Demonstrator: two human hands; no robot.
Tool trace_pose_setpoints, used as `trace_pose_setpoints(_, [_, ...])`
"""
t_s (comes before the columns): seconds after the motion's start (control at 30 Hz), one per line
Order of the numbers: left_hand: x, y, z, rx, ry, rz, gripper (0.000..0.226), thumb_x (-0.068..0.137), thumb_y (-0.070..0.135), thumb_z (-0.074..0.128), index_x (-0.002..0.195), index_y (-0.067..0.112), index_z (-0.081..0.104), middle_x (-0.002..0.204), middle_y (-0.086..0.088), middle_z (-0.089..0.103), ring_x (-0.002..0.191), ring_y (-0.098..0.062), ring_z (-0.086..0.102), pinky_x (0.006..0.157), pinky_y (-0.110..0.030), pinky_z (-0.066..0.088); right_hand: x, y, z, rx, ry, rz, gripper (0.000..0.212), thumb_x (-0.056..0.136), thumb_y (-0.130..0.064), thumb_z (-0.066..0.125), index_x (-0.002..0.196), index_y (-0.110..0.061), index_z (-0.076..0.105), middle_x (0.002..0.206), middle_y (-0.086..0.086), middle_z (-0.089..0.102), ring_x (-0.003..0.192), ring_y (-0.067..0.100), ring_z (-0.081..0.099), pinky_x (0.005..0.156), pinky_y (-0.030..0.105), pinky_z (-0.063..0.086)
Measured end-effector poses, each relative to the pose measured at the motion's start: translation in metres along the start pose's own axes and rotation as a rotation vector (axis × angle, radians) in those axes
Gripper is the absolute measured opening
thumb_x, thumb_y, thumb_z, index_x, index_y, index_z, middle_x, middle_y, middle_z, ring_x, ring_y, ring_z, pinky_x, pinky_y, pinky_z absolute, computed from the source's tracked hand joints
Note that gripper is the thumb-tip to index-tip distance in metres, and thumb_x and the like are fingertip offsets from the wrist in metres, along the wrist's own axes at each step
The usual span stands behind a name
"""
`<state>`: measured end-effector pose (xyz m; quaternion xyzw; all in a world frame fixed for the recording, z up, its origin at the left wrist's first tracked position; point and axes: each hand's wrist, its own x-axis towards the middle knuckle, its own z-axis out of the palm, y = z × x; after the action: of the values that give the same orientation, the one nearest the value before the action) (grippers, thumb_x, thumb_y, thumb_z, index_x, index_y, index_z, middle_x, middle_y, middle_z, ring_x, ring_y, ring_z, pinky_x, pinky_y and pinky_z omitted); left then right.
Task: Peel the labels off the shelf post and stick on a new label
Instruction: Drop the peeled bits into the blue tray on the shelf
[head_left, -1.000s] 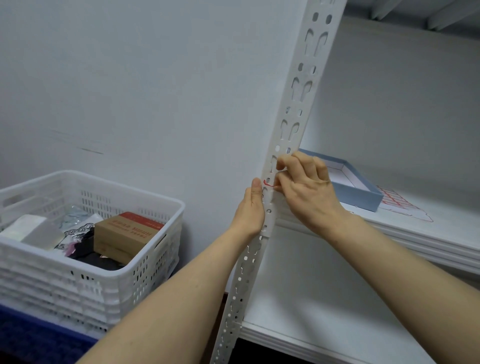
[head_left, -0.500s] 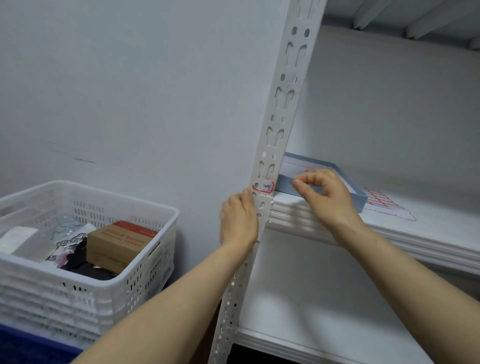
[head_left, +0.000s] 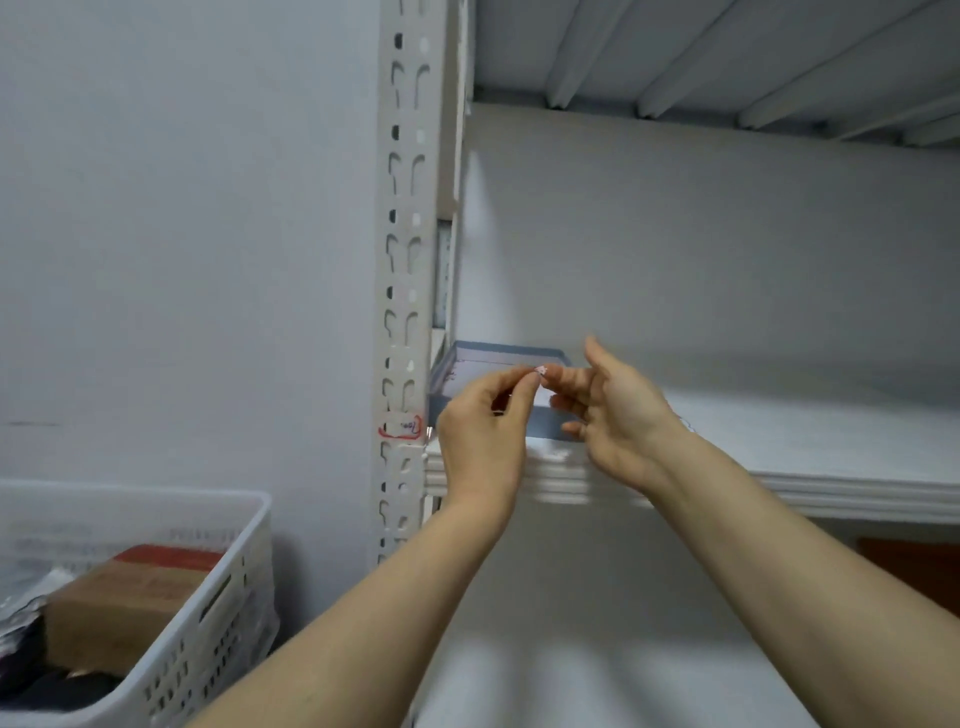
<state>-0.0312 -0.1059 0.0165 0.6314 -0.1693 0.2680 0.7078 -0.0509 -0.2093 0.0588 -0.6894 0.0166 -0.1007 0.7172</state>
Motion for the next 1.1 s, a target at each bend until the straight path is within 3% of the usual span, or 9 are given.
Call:
trace_pose_setpoints(0.13, [0.004, 0.007, 0.022, -0.026, -0.039, -0.049, 0.008, 0.083, 0.022, 0.069, 0.089, 0.025, 0.074, 0.076, 0.022, 0.066, 0.076, 0.0, 0.064, 0.078, -0.032, 0.056, 0.007, -0.004, -0.018, -0.006, 0.017, 0.001, 0.057, 0.095, -0.056, 0.025, 0.074, -0.021, 0.065, 0.096, -0.007, 0.062, 0.092, 0.014, 0.045, 0.071, 0.028, 0.031])
trace_pose_setpoints(0.27, [0.016, 0.009, 0.038, -0.05, -0.045, -0.12, 0.007, 0.081, 0.023, 0.071, 0.087, 0.02, 0.075, 0.079, 0.009, 0.072, 0.075, -0.008, 0.065, 0.078, -0.036, 0.057, 0.016, -0.007, -0.029, -0.017, 0.032, -0.005, 0.056, 0.095, -0.056, 0.025, 0.082, -0.021, 0.067, 0.109, -0.004, 0.061, 0.104, 0.015, 0.046, 0.081, 0.031, 0.031])
trace_pose_setpoints(0.43, [0.031, 0.009, 0.051, -0.029, -0.07, -0.156, 0.01, 0.085, 0.013, 0.064, 0.085, 0.014, 0.074, 0.073, 0.001, 0.071, 0.05, 0.001, 0.059, 0.054, -0.017, 0.052, 0.027, -0.01, -0.037, -0.044, 0.059, -0.053, 0.06, 0.096, -0.054, 0.024, 0.099, -0.018, 0.07, 0.12, 0.0, 0.06, 0.101, 0.015, 0.045, 0.075, 0.029, 0.032])
trace_pose_setpoints(0.5, [0.037, 0.009, 0.053, -0.022, -0.068, -0.169, 0.015, 0.085, 0.01, 0.061, 0.078, 0.017, 0.072, 0.069, 0.001, 0.069, 0.046, 0.002, 0.057, 0.051, -0.016, 0.051, 0.031, -0.011, -0.04, -0.044, 0.057, -0.069, 0.062, 0.096, -0.055, 0.023, 0.104, -0.017, 0.071, 0.122, 0.0, 0.06, 0.098, 0.014, 0.044, 0.074, 0.028, 0.031])
trace_pose_setpoints(0.6, [0.044, 0.009, 0.056, 0.032, -0.069, -0.166, 0.023, 0.086, 0.009, 0.058, 0.07, 0.024, 0.067, 0.065, 0.002, 0.067, 0.047, -0.003, 0.058, 0.055, -0.017, 0.053, 0.035, -0.011, -0.043, -0.041, 0.045, -0.078, 0.062, 0.095, -0.056, 0.023, 0.103, -0.019, 0.072, 0.122, -0.004, 0.061, 0.099, 0.014, 0.045, 0.076, 0.029, 0.031])
trace_pose_setpoints(0.7, [0.05, 0.008, 0.058, 0.097, -0.083, -0.161, 0.017, 0.087, 0.011, 0.056, 0.079, 0.017, 0.07, 0.063, -0.001, 0.066, 0.047, -0.005, 0.058, 0.061, -0.025, 0.055, 0.038, -0.011, -0.042, -0.04, 0.05, -0.084, 0.058, 0.095, -0.055, 0.025, 0.096, -0.022, 0.072, 0.121, -0.005, 0.061, 0.095, 0.009, 0.046, 0.073, 0.028, 0.032])
trace_pose_setpoints(0.87, [0.059, 0.003, 0.062, 0.091, -0.125, -0.211, 0.021, 0.089, 0.01, 0.052, 0.074, 0.01, 0.067, 0.059, -0.003, 0.061, 0.044, -0.006, 0.057, 0.066, -0.03, 0.055, 0.042, -0.01, -0.042, -0.01, 0.047, -0.083, 0.056, 0.096, -0.054, 0.026, 0.092, -0.023, 0.072, 0.113, -0.006, 0.062, 0.096, 0.008, 0.047, 0.071, 0.027, 0.031])
trace_pose_setpoints(0.97, [0.063, 0.003, 0.065, 0.022, -0.157, -0.274, 0.028, 0.09, 0.009, 0.052, 0.064, 0.008, 0.061, 0.056, -0.004, 0.056, 0.035, -0.003, 0.05, 0.051, -0.019, 0.05, 0.046, -0.008, -0.045, 0.071, 0.037, -0.066, 0.055, 0.096, -0.052, 0.027, 0.096, -0.021, 0.072, 0.106, -0.006, 0.065, 0.098, 0.012, 0.047, 0.072, 0.027, 0.032])
trace_pose_setpoints(1.1, [0.067, 0.003, 0.068, -0.066, -0.199, -0.313, 0.028, 0.091, 0.007, 0.054, 0.063, 0.003, 0.058, 0.057, -0.005, 0.051, 0.048, -0.013, 0.047, 0.043, -0.015, 0.046, 0.051, -0.004, -0.052, 0.204, 0.016, -0.059, 0.051, 0.096, -0.05, 0.029, 0.092, -0.022, 0.072, 0.094, -0.009, 0.068, 0.09, 0.01, 0.05, 0.072, 0.027, 0.031])
